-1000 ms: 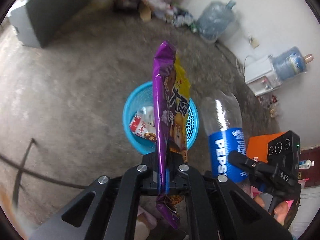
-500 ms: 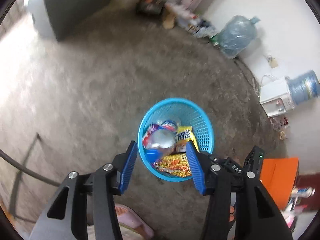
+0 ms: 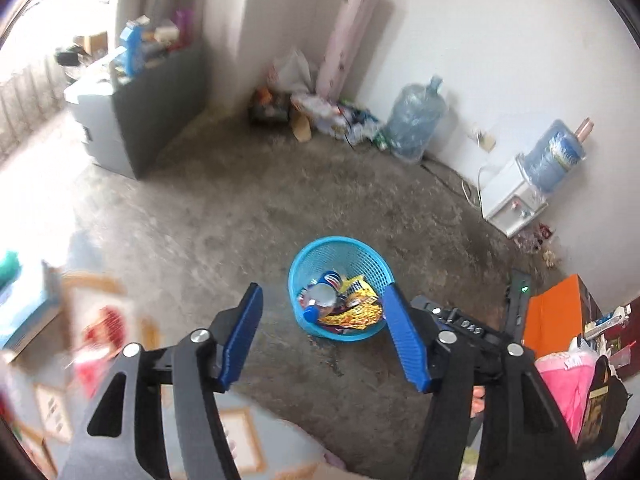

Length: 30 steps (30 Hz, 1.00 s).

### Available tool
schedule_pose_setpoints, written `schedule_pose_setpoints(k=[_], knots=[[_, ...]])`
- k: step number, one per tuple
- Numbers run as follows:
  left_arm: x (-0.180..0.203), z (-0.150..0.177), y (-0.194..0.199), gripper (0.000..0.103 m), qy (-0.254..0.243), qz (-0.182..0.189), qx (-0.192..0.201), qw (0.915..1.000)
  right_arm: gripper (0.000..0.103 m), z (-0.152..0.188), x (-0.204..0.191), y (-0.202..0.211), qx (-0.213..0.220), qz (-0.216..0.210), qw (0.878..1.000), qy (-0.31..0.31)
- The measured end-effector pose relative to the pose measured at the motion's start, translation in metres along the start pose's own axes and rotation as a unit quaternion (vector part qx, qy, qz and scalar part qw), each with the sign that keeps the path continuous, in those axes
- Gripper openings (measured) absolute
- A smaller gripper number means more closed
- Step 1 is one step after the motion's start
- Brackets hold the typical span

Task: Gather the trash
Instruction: 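Carry bag and bottle over the blue wastebasket and open both tools, then move both open tools back toward the table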

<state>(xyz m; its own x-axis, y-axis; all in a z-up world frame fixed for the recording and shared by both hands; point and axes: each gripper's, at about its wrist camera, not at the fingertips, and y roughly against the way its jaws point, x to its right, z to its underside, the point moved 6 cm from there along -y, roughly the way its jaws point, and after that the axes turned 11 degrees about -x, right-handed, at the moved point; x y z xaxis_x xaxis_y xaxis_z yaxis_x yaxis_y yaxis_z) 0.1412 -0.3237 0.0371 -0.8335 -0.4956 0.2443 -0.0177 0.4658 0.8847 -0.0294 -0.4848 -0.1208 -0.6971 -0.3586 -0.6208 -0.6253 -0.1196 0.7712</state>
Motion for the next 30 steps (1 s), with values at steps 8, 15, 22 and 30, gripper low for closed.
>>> schedule_pose_setpoints(k=[8,15,22,30], knots=[[-0.067,0.089,0.111,0.065,0.083,-0.07,0.106,0.9884,0.073,0.046,-0.093,0.025,-0.003,-0.029,0.987,0.159],[-0.114,0.166,0.172,0.065,0.157,-0.144,0.154,0.965,0.073,0.081,-0.146,0.024,-0.029,-0.07,0.97,0.231],[-0.142,0.214,0.181,0.065,0.206,-0.144,0.157,0.9551,0.073,0.114,-0.187,-0.007,-0.083,-0.088,0.956,0.266],[-0.155,0.212,0.161,0.065,0.227,-0.161,0.128,0.9519,0.073,0.14,-0.224,-0.029,-0.114,-0.101,0.947,0.283]])
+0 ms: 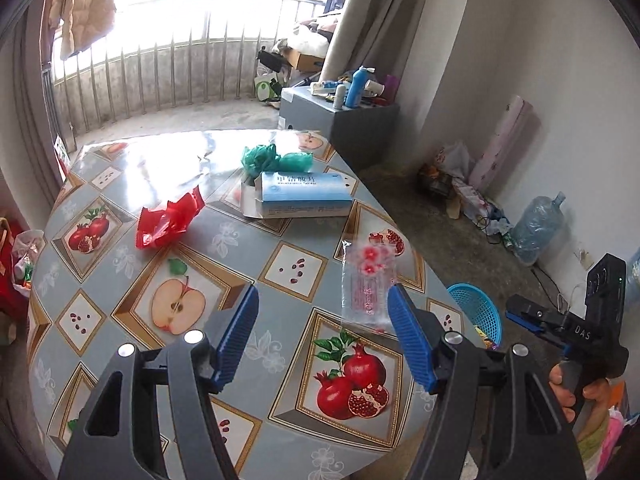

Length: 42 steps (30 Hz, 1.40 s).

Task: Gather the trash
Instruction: 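Move both open tools back toward the table, then close the left tool on the clear pink-printed plastic bag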

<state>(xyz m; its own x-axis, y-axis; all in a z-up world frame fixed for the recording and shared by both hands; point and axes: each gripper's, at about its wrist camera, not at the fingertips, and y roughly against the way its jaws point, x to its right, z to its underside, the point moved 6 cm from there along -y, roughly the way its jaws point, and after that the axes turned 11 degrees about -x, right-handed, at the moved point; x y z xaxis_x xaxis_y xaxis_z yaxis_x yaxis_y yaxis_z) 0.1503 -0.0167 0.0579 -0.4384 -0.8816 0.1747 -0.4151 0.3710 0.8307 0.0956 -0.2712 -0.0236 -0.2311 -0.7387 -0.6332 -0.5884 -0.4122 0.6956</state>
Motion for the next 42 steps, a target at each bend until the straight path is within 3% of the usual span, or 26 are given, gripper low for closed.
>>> schedule_pose_setpoints(k=[9,21,35,42], knots=[[0.01,-0.005,-0.018,0.065,0.004,-0.019,-0.018,0.9997,0.073,-0.002,-0.006,-0.024,-0.036,-0.006,0.999,0.005],[0.032,-0.014,-0.069,0.065,-0.031,-0.028,-0.047,0.998,0.052,-0.012,0.012,-0.061,-0.08,0.004,0.997,-0.012],[0.057,-0.006,-0.134,0.023,-0.035,0.001,-0.113,0.993,0.031,-0.015,0.019,-0.065,-0.079,0.005,0.997,-0.006],[0.061,-0.004,-0.147,0.013,-0.032,-0.007,-0.13,0.991,0.027,-0.016,0.022,-0.066,-0.08,-0.002,0.997,-0.006]])
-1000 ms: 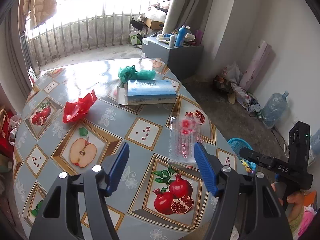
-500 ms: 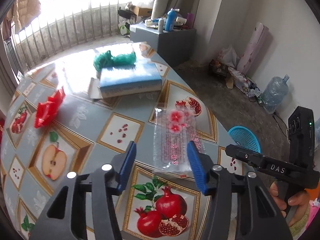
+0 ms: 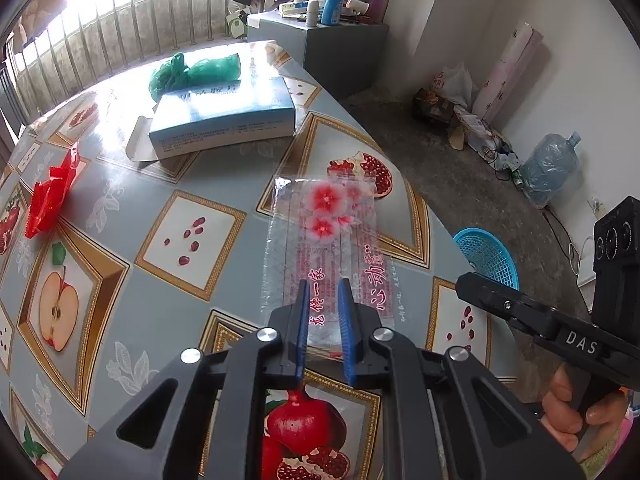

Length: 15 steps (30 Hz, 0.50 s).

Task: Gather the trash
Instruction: 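Close the left tool on the clear pink-printed plastic bag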

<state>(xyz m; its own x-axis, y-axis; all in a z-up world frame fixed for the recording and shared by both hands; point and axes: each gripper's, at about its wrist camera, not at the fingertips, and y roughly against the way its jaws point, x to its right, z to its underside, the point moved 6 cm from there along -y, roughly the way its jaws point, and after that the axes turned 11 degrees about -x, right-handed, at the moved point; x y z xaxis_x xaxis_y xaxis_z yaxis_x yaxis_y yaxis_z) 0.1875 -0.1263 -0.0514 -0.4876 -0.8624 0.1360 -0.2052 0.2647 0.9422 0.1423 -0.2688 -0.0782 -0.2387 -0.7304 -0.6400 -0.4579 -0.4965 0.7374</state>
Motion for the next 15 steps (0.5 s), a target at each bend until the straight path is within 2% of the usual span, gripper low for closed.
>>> schedule_pose_setpoints(k=[15], knots=[[0.002,0.0,-0.02,0.009,0.015,0.001,-0.023,0.9996,0.025,-0.002,0.005,0.001,-0.003,-0.012,1.0,-0.001]])
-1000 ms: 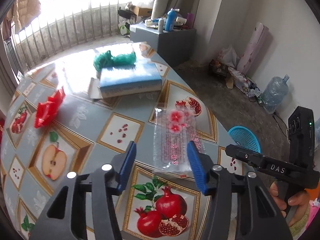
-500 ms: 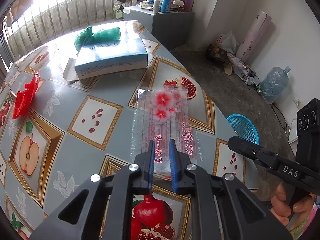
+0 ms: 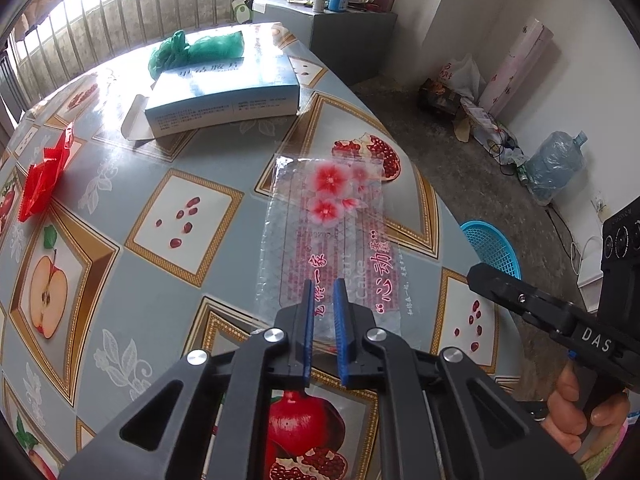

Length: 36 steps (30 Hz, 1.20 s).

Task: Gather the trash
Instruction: 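Close the left tool on the clear pink-printed plastic bag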

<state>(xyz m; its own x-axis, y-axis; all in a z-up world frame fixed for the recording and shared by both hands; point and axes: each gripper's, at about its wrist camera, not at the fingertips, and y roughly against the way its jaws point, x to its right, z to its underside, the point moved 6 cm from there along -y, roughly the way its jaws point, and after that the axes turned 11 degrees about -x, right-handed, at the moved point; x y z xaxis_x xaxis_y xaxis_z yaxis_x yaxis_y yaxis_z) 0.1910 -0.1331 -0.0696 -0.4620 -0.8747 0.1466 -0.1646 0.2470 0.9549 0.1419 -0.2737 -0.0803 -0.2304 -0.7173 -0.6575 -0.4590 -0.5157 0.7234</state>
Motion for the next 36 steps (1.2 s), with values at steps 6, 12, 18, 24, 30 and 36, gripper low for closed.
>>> schedule_pose_setpoints(k=[6,12,18,24,30,36], knots=[[-0.002,-0.001,-0.004,0.009,0.003,0.001,-0.004,1.0,0.025,-0.001,0.0,0.0,0.0,0.0,1.0,0.0],[-0.002,-0.001,-0.006,0.009,0.003,0.001,-0.007,1.0,0.025,-0.001,0.0,0.0,0.0,0.0,1.0,0.0],[-0.003,-0.001,-0.008,0.009,0.003,-0.001,-0.008,1.0,0.025,-0.002,-0.001,-0.001,0.0,-0.001,1.0,-0.001],[-0.002,-0.001,-0.009,0.009,0.003,-0.003,-0.008,1.0,0.024,-0.002,0.0,0.0,0.0,-0.001,1.0,-0.002],[0.0,-0.001,-0.013,0.009,0.001,-0.006,-0.009,0.9999,0.021,-0.002,-0.001,0.0,-0.001,-0.002,1.0,-0.004],[0.003,0.0,-0.014,0.009,-0.002,-0.007,-0.009,0.9999,0.02,-0.002,0.0,-0.001,-0.002,-0.002,1.0,-0.005]])
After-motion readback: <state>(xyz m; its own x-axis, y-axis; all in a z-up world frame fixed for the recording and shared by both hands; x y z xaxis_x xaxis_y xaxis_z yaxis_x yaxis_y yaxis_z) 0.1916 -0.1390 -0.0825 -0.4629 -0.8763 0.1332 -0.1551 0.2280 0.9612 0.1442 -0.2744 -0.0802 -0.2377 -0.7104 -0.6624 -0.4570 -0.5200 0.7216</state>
